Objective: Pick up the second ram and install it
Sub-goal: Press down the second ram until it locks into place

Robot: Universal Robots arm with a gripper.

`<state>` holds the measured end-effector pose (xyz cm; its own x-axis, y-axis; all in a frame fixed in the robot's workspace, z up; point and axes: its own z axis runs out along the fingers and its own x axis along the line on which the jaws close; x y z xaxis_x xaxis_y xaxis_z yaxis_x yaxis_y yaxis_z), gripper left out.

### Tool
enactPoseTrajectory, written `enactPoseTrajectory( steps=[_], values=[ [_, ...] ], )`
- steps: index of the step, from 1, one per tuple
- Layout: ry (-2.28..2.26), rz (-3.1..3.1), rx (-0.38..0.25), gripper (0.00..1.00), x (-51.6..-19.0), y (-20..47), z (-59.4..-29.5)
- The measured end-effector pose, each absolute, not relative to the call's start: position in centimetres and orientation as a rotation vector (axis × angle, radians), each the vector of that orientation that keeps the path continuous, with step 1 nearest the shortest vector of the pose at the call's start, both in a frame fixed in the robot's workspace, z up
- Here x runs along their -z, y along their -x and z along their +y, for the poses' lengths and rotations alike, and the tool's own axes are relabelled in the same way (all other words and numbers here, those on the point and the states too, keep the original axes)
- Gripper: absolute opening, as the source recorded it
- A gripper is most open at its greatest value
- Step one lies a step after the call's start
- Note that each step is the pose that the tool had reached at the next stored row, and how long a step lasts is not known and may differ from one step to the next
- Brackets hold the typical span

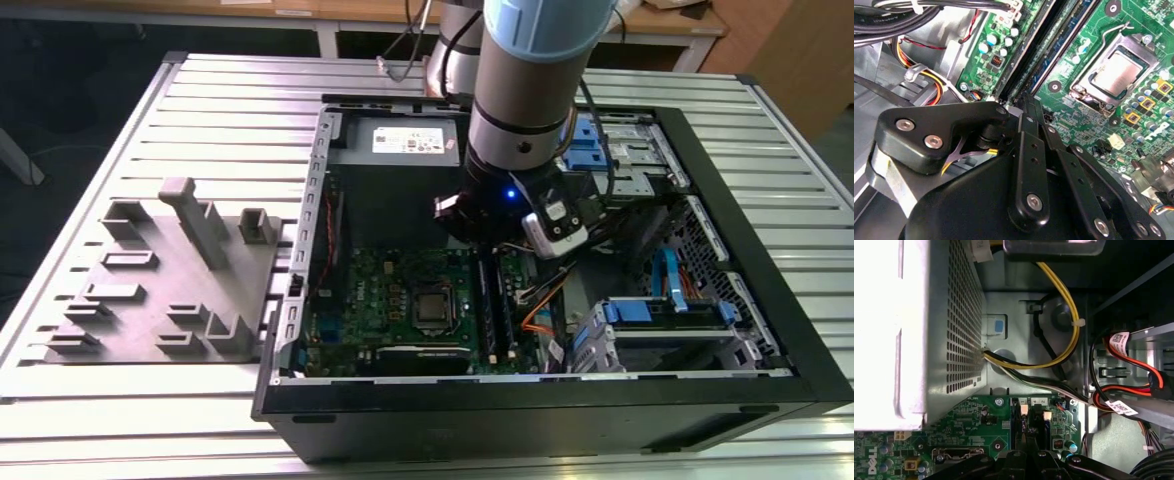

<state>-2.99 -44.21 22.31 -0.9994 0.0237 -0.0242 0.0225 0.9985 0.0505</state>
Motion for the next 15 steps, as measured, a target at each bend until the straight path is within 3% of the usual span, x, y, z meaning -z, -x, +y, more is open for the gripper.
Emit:
enactPoseTrajectory(
  steps=[15],
  values=[
    [-0.036,3.116,-0.079,0.07,-21.76,2.99,-44.21]
  ],
)
